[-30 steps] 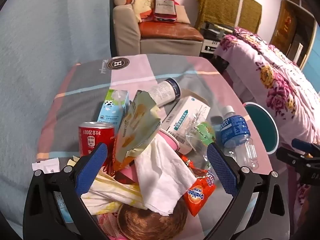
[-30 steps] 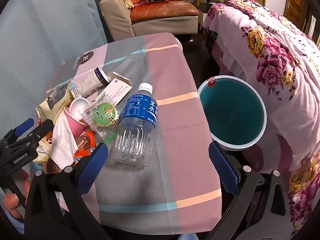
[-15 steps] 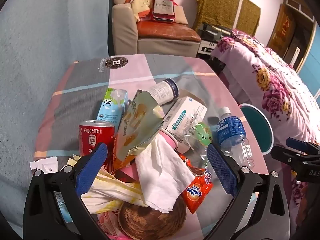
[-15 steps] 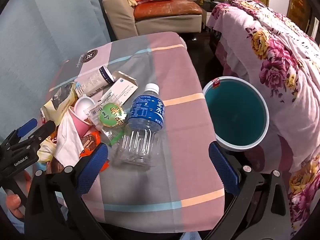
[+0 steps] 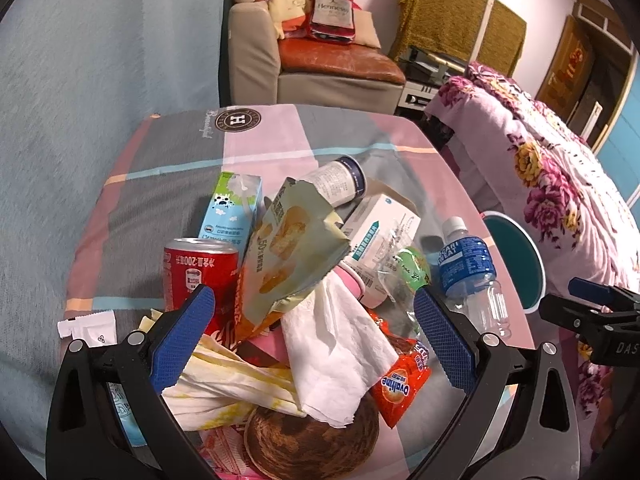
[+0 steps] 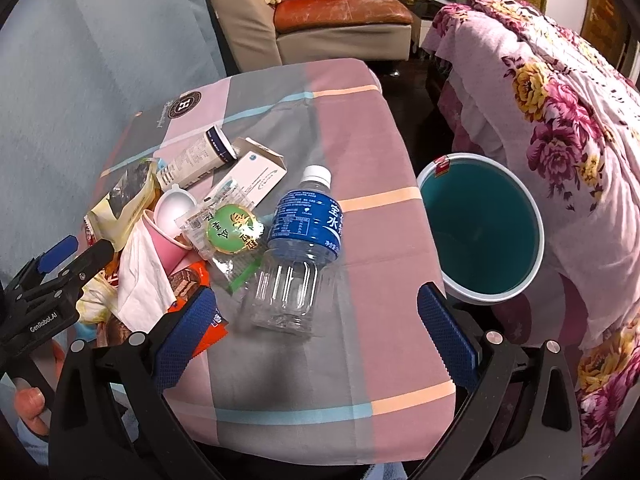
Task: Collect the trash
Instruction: 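Approach the trash pile with both tools open, then grasp the snack wrapper with the left tool while the right tool grasps the blue water bottle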
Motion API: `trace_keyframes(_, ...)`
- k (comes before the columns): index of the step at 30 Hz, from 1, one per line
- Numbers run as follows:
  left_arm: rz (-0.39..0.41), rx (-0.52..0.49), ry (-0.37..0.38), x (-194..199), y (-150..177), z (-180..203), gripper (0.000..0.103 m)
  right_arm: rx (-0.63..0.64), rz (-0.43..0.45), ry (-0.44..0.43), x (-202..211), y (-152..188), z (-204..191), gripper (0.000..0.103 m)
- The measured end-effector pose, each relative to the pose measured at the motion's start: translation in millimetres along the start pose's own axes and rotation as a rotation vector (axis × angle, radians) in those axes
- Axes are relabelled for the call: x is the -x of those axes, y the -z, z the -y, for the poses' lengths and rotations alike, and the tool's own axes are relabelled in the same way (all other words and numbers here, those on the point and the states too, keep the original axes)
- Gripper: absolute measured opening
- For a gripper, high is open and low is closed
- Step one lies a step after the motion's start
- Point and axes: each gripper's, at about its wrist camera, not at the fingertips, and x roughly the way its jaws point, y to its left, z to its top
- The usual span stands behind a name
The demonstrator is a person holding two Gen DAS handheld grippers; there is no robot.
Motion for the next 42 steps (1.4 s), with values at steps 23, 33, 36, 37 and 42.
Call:
trace_keyframes(23, -0.014, 0.011, 0.003, -5.6, -1.3, -18.9, 0.099, -0.015, -0.052, -0.019, -15.4, -3.8, -0.7, 0.097)
trace_keyframes(33, -0.036, -0.044, -0.008, -16.8, -1.1, -25.0, 0.099, -0.049, -0.108, -0.057, -40.0, -2.8, 4.5, 0.097)
trace_keyframes(36, -0.036, -0.041, -0.001, -21.0, -8.6, -23.8, 0.099, -0.063, -0.116, -0.062, -46.5, -6.3, 9.4, 0.097)
trace_keyframes(37, -0.034, -0.043, -0.002, -22.4, -11.2, -23.0, 0.097, -0.064, -0.117, -0.062, -47.9, -8.2, 10.4, 0.097)
trace_keyframes(42, -0.064, -0.105, -0.012, -41.3, -22.5, -8.6, 0.08, -0.061, -0.131, -0.069, -60.6, -16.4, 13.1, 0.097)
